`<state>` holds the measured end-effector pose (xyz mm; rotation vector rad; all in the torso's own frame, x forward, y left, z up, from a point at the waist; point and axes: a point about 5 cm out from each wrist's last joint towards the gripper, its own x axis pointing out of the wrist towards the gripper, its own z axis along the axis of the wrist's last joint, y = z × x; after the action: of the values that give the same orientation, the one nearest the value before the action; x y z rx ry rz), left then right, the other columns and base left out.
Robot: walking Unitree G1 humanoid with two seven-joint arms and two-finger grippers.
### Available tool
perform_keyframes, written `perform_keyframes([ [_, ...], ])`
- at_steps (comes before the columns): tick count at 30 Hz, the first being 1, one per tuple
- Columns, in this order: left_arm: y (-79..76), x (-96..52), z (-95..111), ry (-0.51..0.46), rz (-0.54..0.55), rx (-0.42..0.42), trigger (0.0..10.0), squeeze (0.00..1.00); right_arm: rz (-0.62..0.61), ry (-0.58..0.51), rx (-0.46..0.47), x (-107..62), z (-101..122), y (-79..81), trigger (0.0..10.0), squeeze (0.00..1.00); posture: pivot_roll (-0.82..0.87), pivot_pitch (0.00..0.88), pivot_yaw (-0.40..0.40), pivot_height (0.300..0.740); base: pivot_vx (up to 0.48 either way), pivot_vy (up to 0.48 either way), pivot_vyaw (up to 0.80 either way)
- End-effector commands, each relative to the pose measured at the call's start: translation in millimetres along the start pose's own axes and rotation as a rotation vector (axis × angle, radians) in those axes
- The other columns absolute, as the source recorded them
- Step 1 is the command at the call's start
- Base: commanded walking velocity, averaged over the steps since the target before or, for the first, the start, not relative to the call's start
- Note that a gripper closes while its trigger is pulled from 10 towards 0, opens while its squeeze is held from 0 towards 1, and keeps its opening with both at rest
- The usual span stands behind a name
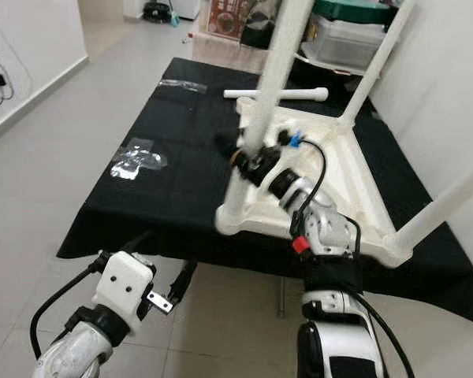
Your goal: Building children table
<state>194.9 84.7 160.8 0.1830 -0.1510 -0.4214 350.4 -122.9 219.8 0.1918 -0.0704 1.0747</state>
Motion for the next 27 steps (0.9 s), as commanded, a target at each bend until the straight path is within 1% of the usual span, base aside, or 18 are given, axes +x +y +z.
perform_keyframes([
  [1,-2.4,-0.6,-2,0.016,-0.006,-0.006,10.0,0.00,0.122,0.068,-0.014,13.1,-20,13.6,10.0,0.00,0.13,0.074,-0.164,0.740,0.000,0.000,0.00],
  [2,-2.4,-0.6,-2,0.016,-0.006,-0.006,10.0,0.00,0.122,0.068,-0.014,13.1,-20,13.6,10.0,0.00,0.13,0.074,-0.164,0.740,0.000,0.000,0.00],
  [3,-2.9,-0.8,-2,0.017,-0.006,-0.007,10.0,0.00,0.088,0.070,-0.036,19.5,-23,11.3,10.0,0.00,0.13,0.074,-0.163,0.740,0.000,0.000,0.00],
  [4,-3.4,-1.2,-2,0.017,-0.007,-0.007,10.0,0.00,0.024,0.059,-0.042,27.7,-25,7.8,0.0,0.00,0.13,0.070,-0.163,0.740,0.000,0.000,0.00],
  [5,-3.4,-1.2,-2,0.017,-0.007,-0.007,10.0,0.00,0.024,0.059,-0.042,27.7,-25,7.8,0.0,0.00,0.13,0.070,-0.163,0.740,0.000,0.000,0.00],
  [7,-3.8,-1.8,-2,0.018,-0.008,-0.007,10.0,0.00,-0.070,0.038,-0.037,36.9,-25,2.5,0.0,0.00,0.13,0.068,-0.162,0.740,0.000,0.000,0.00],
  [9,-3.6,-2.5,-3,0.020,-0.006,-0.006,10.0,0.00,-0.222,-0.002,-0.051,37.4,-20,-7.9,0.0,0.00,0.14,0.063,-0.165,0.740,0.000,0.000,0.00],
  [10,-3.6,-2.5,-3,0.020,-0.006,-0.006,10.0,0.00,-0.222,-0.002,-0.051,37.4,-20,-7.9,0.0,0.00,0.14,0.063,-0.165,0.740,0.000,0.000,0.00],
  [11,-3.7,-2.9,-3,0.021,-0.006,-0.005,10.0,0.00,-0.350,-0.012,-0.051,35.1,-17,-16.4,0.0,0.00,0.14,0.059,-0.164,0.740,0.000,0.000,0.00],
  [13,-3.7,-2.9,-3,0.021,-0.006,-0.005,10.0,0.00,-0.350,-0.012,-0.051,35.1,-17,-16.4,0.0,0.00,0.14,0.059,-0.164,0.740,0.000,0.000,0.00],
  [16,-4.0,-2.7,-4,0.021,-0.008,-0.005,10.0,0.00,-0.728,-0.009,-0.059,16.0,-15,-34.9,0.0,0.00,0.13,0.049,-0.164,0.740,0.000,0.000,0.00],
  [18,-4.0,-2.7,-4,0.021,-0.008,-0.005,10.0,0.00,-0.728,-0.009,-0.059,16.0,-15,-34.9,0.0,0.00,0.13,0.049,-0.164,0.740,0.000,0.000,0.00],
  [20,-4.4,-2.6,-5,0.021,-0.010,-0.005,10.0,0.00,-0.946,-0.003,-0.076,-0.8,-17,-40.6,0.0,0.00,0.13,0.041,-0.163,0.740,0.000,0.000,0.00],
  [21,-4.4,-2.6,-5,0.021,-0.010,-0.005,10.0,0.00,-0.946,-0.003,-0.076,-0.8,-17,-40.6,0.0,0.00,0.13,0.041,-0.163,0.740,0.000,0.000,0.00],
  [23,-5.2,-2.3,-5,0.020,-0.012,-0.005,10.0,0.00,-1.177,0.012,-0.101,-19.9,-22,-39.7,0.0,0.00,0.13,0.035,-0.162,0.740,0.000,0.000,0.00],
  [25,-5.2,-2.3,-5,0.020,-0.012,-0.005,10.0,0.00,-1.177,0.012,-0.101,-19.9,-22,-39.7,0.0,0.00,0.13,0.035,-0.162,0.740,0.000,0.000,0.00],
  [26,-5.7,-2.2,-5,0.020,-0.013,-0.005,10.0,0.00,-1.314,0.005,-0.101,-29.6,-25,-36.8,0.0,0.00,0.13,0.030,-0.161,0.740,0.000,0.000,0.00],
  [27,-5.7,-2.2,-5,0.020,-0.013,-0.005,10.0,0.00,-1.314,0.005,-0.101,-29.6,-25,-36.8,0.0,0.00,0.13,0.030,-0.161,0.740,0.000,0.000,0.00],
])
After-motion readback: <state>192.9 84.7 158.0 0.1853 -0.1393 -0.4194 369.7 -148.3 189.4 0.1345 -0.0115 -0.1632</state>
